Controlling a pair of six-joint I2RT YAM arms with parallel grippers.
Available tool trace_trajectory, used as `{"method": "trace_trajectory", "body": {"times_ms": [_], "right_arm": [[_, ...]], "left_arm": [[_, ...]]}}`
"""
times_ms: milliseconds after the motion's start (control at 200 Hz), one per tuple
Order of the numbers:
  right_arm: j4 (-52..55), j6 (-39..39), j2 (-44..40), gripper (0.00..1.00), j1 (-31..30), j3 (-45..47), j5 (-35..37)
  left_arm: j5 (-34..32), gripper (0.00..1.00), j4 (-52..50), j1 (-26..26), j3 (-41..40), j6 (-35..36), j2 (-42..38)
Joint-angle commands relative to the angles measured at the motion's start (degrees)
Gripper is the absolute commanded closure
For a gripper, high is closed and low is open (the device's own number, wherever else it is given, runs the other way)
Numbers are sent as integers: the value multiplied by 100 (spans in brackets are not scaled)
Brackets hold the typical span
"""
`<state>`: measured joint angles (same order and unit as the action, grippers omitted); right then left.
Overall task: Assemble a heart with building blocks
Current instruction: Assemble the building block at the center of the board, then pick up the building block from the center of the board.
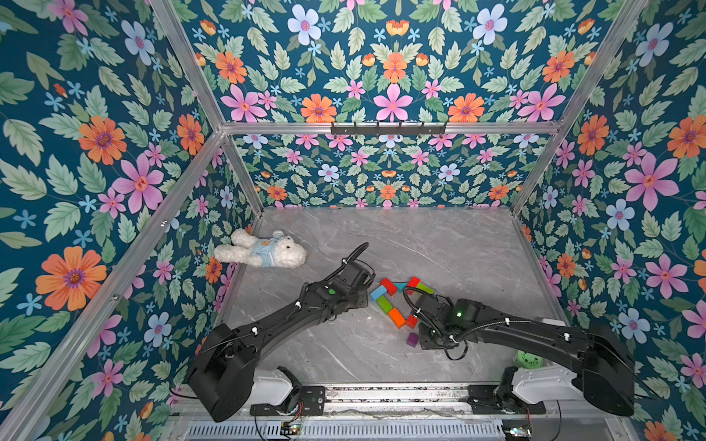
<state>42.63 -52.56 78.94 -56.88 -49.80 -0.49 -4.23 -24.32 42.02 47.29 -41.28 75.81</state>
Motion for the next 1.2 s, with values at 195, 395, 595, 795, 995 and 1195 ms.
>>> {"method": "trace_trajectory", "body": {"times_ms": [195,395,595,795,995,1195], "right_arm": [[-113,-188,1171,60,-2,-513,-415],[99,-99,1556,64,-5,-830,-443],[320,-30,1904,68,23,-1114,-260],[395,16,2040,69,99,-1277,-199],[417,35,2105,71,125,-1407,-152],[465,89,2168,71,125,-1507,-174]], "left_arm": [[352,53,386,-260,-479,-250,-240],[379,53,427,-348,-605,-225,-373],[388,53,445,-417,-690,-200,-434],[414,53,451,-445,-709,-159,-449],[406,53,419,-462,-704,-117,-471],[423,53,401,-463,-703,-91,-478]]}}
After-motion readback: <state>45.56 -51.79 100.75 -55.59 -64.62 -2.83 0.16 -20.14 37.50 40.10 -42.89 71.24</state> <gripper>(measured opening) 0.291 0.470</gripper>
